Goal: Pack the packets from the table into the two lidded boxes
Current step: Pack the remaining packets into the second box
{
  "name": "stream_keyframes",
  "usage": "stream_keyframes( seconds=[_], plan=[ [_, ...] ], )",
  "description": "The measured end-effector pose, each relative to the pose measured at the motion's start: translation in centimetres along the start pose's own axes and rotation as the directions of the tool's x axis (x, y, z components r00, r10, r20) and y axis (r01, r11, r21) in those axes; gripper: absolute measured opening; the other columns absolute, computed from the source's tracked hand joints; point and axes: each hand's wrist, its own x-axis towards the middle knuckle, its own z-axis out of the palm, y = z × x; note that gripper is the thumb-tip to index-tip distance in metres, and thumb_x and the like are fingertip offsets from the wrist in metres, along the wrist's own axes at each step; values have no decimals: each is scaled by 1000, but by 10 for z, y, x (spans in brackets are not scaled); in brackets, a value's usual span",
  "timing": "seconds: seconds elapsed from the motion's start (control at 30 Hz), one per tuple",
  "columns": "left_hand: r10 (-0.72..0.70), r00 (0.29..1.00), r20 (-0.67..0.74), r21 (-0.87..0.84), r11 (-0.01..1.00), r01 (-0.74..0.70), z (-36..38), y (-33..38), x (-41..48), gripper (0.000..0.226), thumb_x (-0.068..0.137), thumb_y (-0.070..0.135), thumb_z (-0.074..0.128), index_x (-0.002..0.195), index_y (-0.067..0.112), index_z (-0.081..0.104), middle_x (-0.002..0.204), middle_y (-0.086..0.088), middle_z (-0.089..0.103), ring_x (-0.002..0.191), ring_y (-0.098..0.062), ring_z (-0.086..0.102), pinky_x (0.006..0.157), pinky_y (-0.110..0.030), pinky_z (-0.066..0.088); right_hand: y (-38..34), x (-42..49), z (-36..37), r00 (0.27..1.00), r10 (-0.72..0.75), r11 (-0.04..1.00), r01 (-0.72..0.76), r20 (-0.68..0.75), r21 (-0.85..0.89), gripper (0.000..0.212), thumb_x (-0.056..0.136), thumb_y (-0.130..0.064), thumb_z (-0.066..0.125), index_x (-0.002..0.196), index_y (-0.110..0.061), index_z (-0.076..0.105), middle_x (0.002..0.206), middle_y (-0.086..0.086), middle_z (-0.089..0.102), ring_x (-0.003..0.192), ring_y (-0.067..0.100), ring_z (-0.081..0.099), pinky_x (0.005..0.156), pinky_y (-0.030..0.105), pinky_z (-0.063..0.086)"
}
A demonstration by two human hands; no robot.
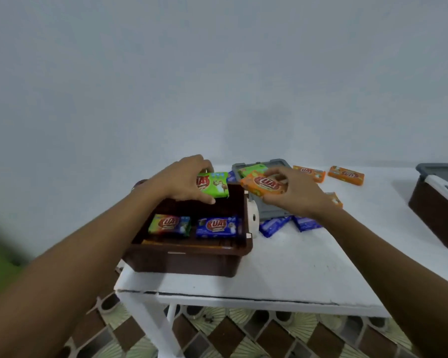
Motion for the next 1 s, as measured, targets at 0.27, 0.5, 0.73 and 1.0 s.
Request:
stream_keyframes(
  seconds=[0.27,0.5,0.73,1.0],
  plan=[
    [-35,962,271,279,959,-44,45,-77,-15,84,59,66,76,130,28,49,122,2,55,111,-23,54,83,-38,47,-73,44,82,910,-101,767,329,403,-550,44,76,-45,71,114,-34,53,105,-8,53,90,14,48,72,32,43],
    [28,935,353,415,891,-183,70,-94,-13,86,71,49,79,142,26,39,137,-3,47,122,-29,51,85,-45,47,-46,48,128,893,-94,504,423,440,-753,31,89,-39,58,119,-30,62,116,0,63,108,23,57,85,41,38],
    [19,958,287,423,895,-144,77,-94,-7,72,75,38,78,137,24,45,133,-4,53,114,-32,57,82,-43,49,-47,49,131,927,-86,450,363,364,-816,22,93,-37,56,103,-19,63,105,3,68,95,22,62,81,35,38],
    [36,957,287,391,908,-152,79,-95,-7,76,72,52,77,136,26,45,133,-1,54,114,-28,58,86,-44,50,-51,47,131,923,-59,455,363,379,-813,30,90,-44,59,105,-17,62,106,3,67,96,20,62,84,34,36]
  ],
)
